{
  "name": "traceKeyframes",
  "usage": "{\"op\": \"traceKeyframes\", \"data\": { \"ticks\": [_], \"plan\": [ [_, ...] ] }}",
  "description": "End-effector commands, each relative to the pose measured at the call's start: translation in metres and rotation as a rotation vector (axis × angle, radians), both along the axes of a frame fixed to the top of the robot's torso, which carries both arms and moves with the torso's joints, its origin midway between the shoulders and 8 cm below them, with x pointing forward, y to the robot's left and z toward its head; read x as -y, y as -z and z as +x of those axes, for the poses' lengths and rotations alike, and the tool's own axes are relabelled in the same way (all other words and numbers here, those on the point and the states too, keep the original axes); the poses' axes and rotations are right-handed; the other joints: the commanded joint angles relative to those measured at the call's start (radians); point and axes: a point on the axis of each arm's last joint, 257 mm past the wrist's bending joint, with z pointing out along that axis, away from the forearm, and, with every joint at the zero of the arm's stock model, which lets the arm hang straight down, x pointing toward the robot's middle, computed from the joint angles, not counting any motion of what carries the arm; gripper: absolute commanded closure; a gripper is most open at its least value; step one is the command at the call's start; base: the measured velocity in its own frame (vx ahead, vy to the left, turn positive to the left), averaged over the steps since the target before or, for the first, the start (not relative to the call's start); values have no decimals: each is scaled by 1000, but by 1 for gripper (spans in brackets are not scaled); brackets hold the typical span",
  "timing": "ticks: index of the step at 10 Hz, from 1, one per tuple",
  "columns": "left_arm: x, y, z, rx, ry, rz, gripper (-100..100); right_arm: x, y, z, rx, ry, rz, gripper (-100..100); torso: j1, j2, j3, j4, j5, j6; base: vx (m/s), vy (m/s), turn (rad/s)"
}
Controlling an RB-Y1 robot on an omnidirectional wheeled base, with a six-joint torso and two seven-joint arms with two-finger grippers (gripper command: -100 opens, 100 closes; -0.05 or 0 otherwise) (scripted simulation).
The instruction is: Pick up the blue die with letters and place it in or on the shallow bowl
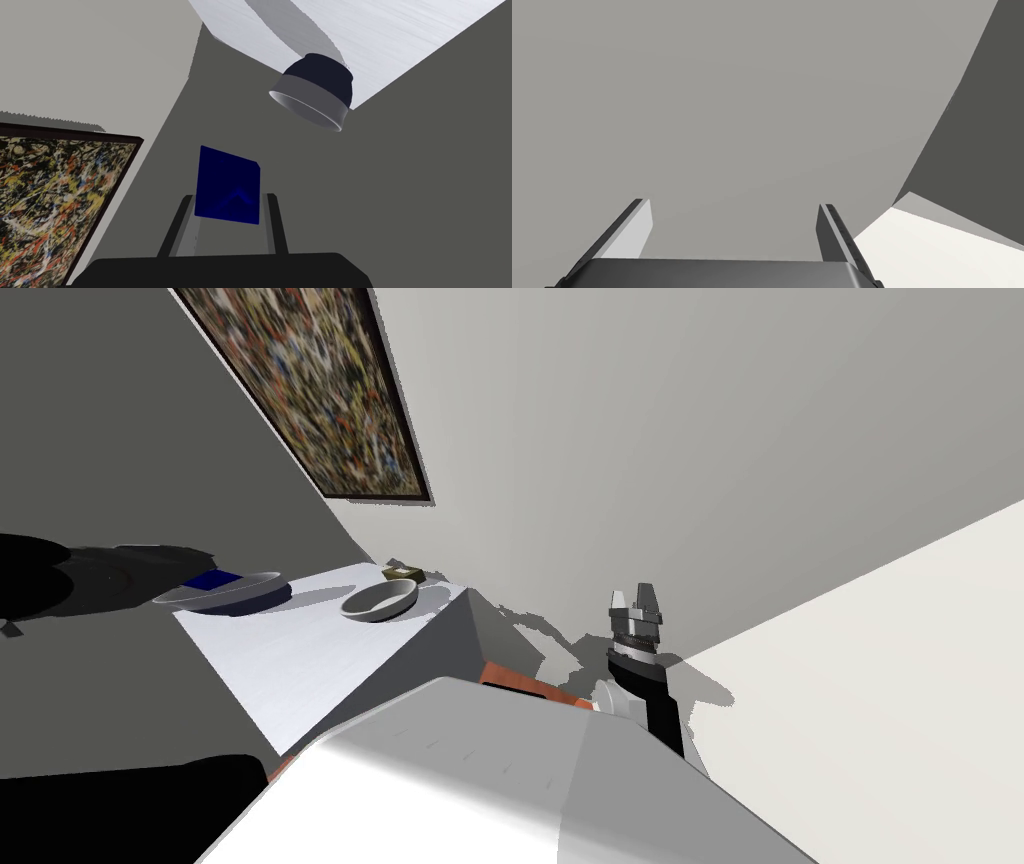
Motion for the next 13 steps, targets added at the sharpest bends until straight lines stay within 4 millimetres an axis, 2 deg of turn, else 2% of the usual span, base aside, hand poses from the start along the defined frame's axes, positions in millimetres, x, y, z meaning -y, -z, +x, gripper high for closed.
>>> {"op": "traceKeyframes", "data": {
  "ticks": [1,3,6,12,13],
  "plan": [
    [9,-3,8,-13,5,-8,100,0,0,0,0,0,0,0,0,0,0,0,0,0,86,-39,-18],
    [20,-1,17,-37,10,-28,100,0,0,0,0,0,0,0,0,-2,-2,-1,0,0,89,-32,-44],
    [33,14,27,-85,5,-71,100,0,0,0,0,0,0,0,0,-3,-3,-2,0,0,77,-43,-60],
    [49,61,33,-193,-34,-172,100,0,0,0,0,0,0,0,3,1,-1,-2,2,-2,33,-20,-69],
    [52,77,30,-224,-53,-202,100,0,0,0,0,0,0,0,3,1,-1,-2,2,-2,8,-13,-114]
  ]
}}
